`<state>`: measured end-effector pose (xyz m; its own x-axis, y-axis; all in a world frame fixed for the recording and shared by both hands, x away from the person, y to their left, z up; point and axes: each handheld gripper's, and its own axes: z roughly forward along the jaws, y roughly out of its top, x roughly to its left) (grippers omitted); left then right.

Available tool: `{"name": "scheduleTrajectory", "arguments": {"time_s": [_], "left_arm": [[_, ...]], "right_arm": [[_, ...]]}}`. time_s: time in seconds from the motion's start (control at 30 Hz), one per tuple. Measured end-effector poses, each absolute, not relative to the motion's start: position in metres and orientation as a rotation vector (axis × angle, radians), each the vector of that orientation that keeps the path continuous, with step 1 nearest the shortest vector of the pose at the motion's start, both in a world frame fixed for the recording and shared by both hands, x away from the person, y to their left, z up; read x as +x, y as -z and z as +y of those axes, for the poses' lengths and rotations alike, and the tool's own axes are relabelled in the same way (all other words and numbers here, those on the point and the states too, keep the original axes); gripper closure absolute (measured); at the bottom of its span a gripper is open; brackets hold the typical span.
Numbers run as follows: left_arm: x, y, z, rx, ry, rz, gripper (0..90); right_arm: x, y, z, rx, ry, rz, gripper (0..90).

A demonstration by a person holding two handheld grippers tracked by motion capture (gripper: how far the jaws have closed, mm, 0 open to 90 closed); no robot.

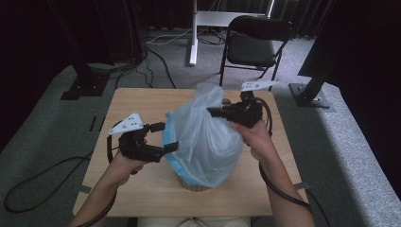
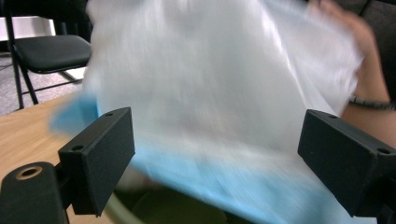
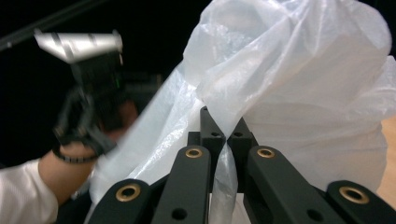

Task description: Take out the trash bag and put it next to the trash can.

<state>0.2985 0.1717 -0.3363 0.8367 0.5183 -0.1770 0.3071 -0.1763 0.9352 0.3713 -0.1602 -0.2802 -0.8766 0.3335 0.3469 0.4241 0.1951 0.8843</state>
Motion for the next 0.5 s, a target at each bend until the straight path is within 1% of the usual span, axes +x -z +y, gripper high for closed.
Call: {"name": "scheduleTrajectory", "arguments": {"time_s": [0.17,0.23,0.27,0.33,0.37,0.4,0.5], "left_arm": [[0.306,0.339,0.161,1.812,-0.194,0.617,11.6],[0.309,0.341,0.153,1.832,-0.19,0.606,11.8],[0.31,0.342,0.15,1.834,-0.174,0.597,14.3],[0.314,0.345,0.143,1.848,-0.142,0.587,15.3],[0.315,0.346,0.14,1.84,-0.138,0.577,21.0],[0.315,0.346,0.14,1.84,-0.138,0.577,30.6],[0.323,0.348,0.124,1.85,-0.141,0.592,30.9]], "right_arm": [[0.381,0.248,-0.165,-0.736,1.862,-2.313,89.3],[0.381,0.24,-0.164,-0.723,1.877,-2.308,89.3],[0.38,0.236,-0.163,-0.71,1.884,-2.315,89.3],[0.378,0.23,-0.161,-0.693,1.889,-2.321,89.3],[0.378,0.229,-0.16,-0.688,1.891,-2.328,89.3],[0.378,0.229,-0.16,-0.688,1.891,-2.328,89.3],[0.379,0.232,-0.155,-0.665,1.879,-2.291,89.3]]}}
